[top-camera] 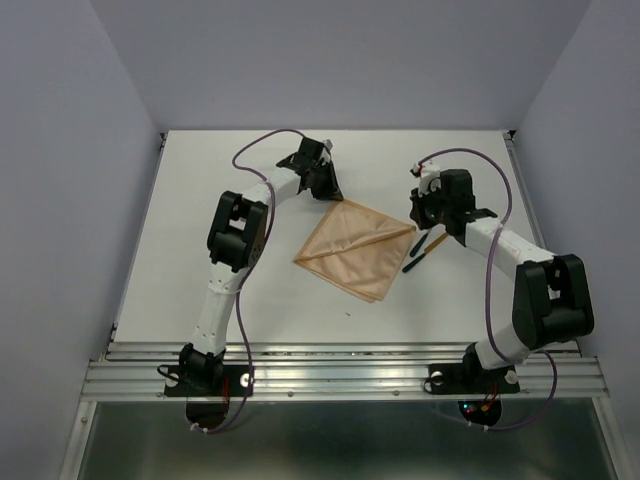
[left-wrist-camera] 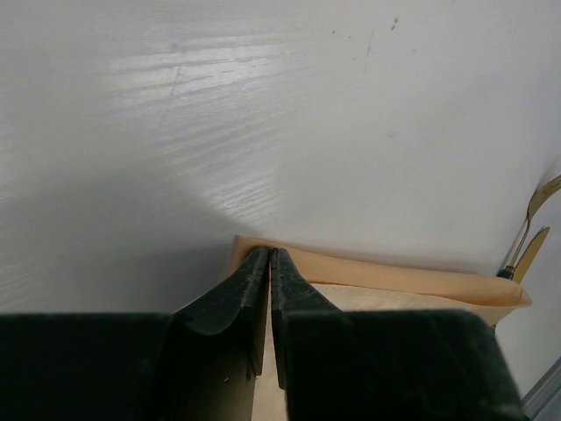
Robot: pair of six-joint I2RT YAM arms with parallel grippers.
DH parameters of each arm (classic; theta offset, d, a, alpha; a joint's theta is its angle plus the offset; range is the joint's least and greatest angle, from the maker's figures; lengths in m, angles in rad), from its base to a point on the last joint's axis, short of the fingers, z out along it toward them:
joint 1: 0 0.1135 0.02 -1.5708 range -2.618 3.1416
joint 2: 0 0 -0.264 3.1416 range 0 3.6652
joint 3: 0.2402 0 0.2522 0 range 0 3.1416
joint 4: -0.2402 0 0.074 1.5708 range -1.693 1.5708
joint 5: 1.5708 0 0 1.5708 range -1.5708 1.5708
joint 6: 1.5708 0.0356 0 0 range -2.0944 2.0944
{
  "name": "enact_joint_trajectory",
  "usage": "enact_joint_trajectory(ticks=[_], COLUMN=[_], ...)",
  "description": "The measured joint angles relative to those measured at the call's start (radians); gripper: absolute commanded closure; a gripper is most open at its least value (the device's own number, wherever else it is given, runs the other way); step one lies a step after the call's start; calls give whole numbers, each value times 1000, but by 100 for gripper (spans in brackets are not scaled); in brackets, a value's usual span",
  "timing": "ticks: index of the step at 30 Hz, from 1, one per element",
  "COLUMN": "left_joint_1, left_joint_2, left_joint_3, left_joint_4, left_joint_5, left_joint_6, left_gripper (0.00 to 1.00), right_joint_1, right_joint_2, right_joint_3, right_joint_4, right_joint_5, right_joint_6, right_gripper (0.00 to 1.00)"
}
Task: Fold the napkin into a case and place the utensils inside
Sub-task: Smooth out the upper triangle-folded napkin at the center of the board.
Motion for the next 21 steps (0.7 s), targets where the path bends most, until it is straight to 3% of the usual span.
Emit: enact_joint_trajectory(ticks=[5, 10, 21], left_joint_1=[26, 47, 77], left_joint_2=[-8, -36, -98], left_joint_3=[-12, -54, -142], left_joint_4=[-6, -4, -8], left_joint_5=[-8, -15, -40], left_joint_6=[1, 5, 18], left_gripper=[82, 82, 82], right_joint_1=[0, 8, 41], right_joint_2=[88, 179, 324], right_joint_3=[122, 180, 283], right_joint_4=[-43, -64, -95], right_joint_5=[8, 24, 58], right_joint_6=[245, 390, 499], right_gripper=[99, 99, 99])
